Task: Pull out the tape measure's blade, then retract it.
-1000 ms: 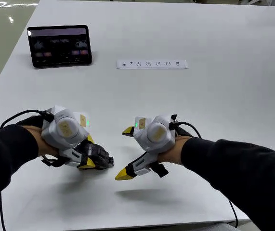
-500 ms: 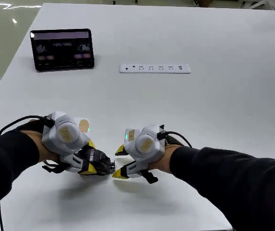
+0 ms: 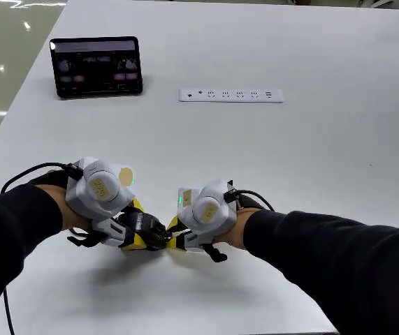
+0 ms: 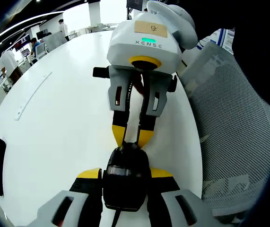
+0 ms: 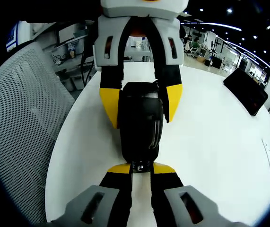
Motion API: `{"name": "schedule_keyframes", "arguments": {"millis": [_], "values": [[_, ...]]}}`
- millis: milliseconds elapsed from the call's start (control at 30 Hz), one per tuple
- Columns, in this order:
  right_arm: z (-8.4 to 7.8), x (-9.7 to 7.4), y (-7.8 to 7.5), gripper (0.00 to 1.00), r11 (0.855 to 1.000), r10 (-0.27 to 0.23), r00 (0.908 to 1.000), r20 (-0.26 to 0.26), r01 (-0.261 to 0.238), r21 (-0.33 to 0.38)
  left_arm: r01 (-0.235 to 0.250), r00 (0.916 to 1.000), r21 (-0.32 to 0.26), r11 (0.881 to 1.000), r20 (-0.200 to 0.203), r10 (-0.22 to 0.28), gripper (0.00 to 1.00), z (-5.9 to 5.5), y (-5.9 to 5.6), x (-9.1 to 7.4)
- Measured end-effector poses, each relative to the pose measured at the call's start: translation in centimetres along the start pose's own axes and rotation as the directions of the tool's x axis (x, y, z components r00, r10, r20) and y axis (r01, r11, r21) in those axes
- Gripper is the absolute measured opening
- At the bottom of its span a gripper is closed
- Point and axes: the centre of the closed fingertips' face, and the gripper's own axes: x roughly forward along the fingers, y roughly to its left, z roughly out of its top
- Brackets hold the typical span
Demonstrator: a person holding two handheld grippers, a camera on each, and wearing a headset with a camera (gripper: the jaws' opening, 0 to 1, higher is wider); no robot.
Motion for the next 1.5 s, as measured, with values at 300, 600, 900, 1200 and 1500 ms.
{"name": "schedule_keyframes", "arguments": {"millis": [300,600,900,1200,1500], "values": [[-0.3,-0.5,-0.2,0.07,1.0,0.004,1.0,0.002,-0.004,0.009,0.003,1.0,-0.006,1.0,-0.005,-0.003,0.32,-0.2,0.0,-0.2],[-1.2,-1.2,-0.2,0.08,1.0,0.001,1.0,0.004,-0.001,0.025,-0.007,1.0,-0.012,1.0,0.006,0.007,0.32,0.0,0.0,-0.2],[-1.1,-0.9,-0.2,0.11,1.0,0.011,0.9998,-0.014,-0.011,0.006,-0.026,0.9991,-0.022,0.999,0.033,0.026,0.32,0.0,0.1,-0.2],[-0.7,-0.3,-0.3,0.1,0.999,0.017,0.9992,0.035,-0.019,0.043,-0.035,0.9989,-0.025,0.999,0.029,0.036,0.32,-0.2,0.3,-0.2],[-2.1,-1.6,-0.4,0.1,0.998,0.009,0.9991,0.041,-0.012,0.065,-0.044,0.9984,-0.031,0.999,0.035,0.045,0.32,-0.2,0.4,-0.2]]}}
